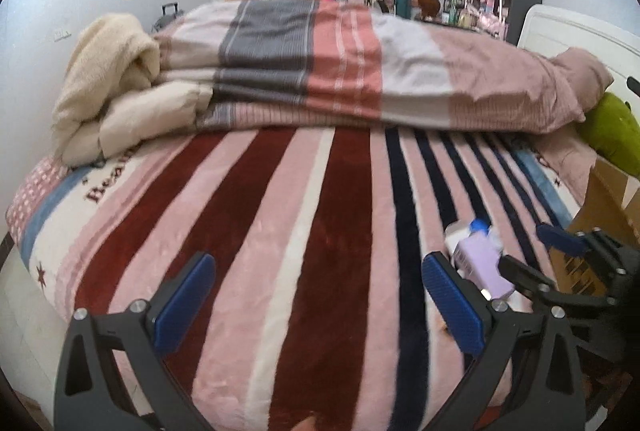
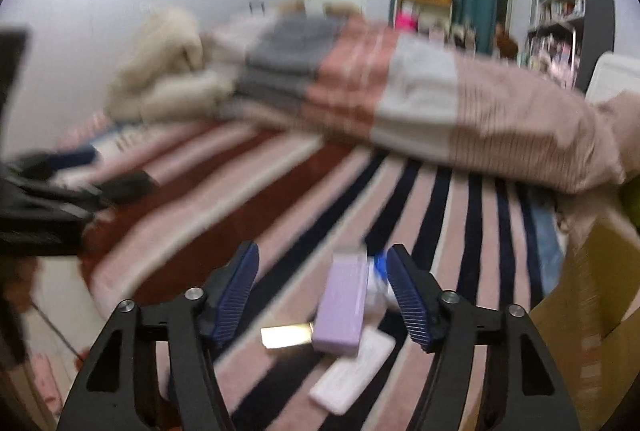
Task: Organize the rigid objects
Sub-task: 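Grasp the lilac box with the right tool and lift it, then carry the lilac box into the cardboard box and open the right tool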
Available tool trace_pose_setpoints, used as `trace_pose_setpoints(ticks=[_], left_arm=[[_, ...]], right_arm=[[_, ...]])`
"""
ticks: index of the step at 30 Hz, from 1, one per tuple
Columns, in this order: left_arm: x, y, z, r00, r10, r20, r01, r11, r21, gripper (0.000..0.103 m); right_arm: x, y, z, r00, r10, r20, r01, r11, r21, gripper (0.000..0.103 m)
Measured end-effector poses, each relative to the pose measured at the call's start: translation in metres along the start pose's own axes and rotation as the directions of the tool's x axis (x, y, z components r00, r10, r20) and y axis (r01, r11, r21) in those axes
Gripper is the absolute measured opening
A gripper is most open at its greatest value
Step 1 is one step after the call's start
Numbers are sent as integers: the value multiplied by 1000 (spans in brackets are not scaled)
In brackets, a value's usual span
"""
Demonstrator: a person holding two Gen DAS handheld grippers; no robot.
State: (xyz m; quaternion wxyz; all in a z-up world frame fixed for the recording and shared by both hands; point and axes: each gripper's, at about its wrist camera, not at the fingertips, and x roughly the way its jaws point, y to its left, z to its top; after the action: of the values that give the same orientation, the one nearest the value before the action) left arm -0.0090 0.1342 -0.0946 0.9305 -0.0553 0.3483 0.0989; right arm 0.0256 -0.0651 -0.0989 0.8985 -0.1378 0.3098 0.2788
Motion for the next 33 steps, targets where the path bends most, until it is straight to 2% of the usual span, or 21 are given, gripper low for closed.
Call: trace_pose_setpoints(ticks=[4, 7, 10, 13, 14, 15, 16, 19, 21, 23, 25, 26, 30, 32, 33], left_arm=[[11, 5, -9, 999, -39, -16, 38, 999, -2, 102], [7, 6, -11, 997, -60, 51, 60, 998, -1, 102], [1, 1, -11, 995, -37, 94, 31, 998, 59, 102], [3, 0, -11, 995, -33, 91, 24, 995, 100, 103], [5, 0, -11, 996, -41, 80, 33, 995, 99, 103], [9, 1, -9, 996, -60, 58, 55, 994, 90, 103], [11, 3, -7, 995, -93, 42, 90, 993, 79, 103], [16, 5, 0, 975, -220, 12, 219, 974, 60, 102], [15, 2, 7, 954, -301, -3, 300, 952, 63, 102], [8, -6, 17, 915, -404, -4, 403, 912, 74, 102], [0, -16, 27, 883, -469, -2, 468, 880, 78, 102], [-4, -23, 32, 870, -493, -2, 491, 867, 84, 100], [-29, -57, 52, 792, -610, -4, 606, 785, 131, 85], [-37, -76, 59, 767, -641, -12, 636, 757, 150, 79], [-42, -87, 63, 767, -641, -11, 634, 755, 164, 78]], right_arm=[[42, -2, -15, 993, -22, -117, 25, 999, 22, 61], [59, 0, -19, 984, -85, -155, 83, 996, -23, 61], [73, -5, -23, 971, -146, -192, 143, 989, -30, 54], [79, -19, -28, 960, -124, -253, 131, 991, 13, 52], [80, -21, -31, 959, -106, -262, 116, 993, 26, 43], [81, -22, -32, 958, -89, -271, 102, 994, 36, 34], [81, -22, -33, 955, -77, -285, 94, 995, 45, 34], [74, -21, -32, 959, -68, -274, 81, 996, 34, 33], [63, -17, -25, 970, -16, -241, 24, 999, 33, 33], [44, -15, -15, 979, 66, -194, -56, 997, 53, 33], [25, -11, -2, 982, 130, -139, -124, 991, 52, 33], [12, -10, 5, 980, 169, -108, -165, 985, 51, 33], [-27, -12, 23, 964, 263, -28, -261, 964, 45, 33], [-45, -18, 28, 957, 290, 6, -290, 957, 28, 33], [-54, -22, 31, 954, 299, 20, -299, 954, 26, 33]])
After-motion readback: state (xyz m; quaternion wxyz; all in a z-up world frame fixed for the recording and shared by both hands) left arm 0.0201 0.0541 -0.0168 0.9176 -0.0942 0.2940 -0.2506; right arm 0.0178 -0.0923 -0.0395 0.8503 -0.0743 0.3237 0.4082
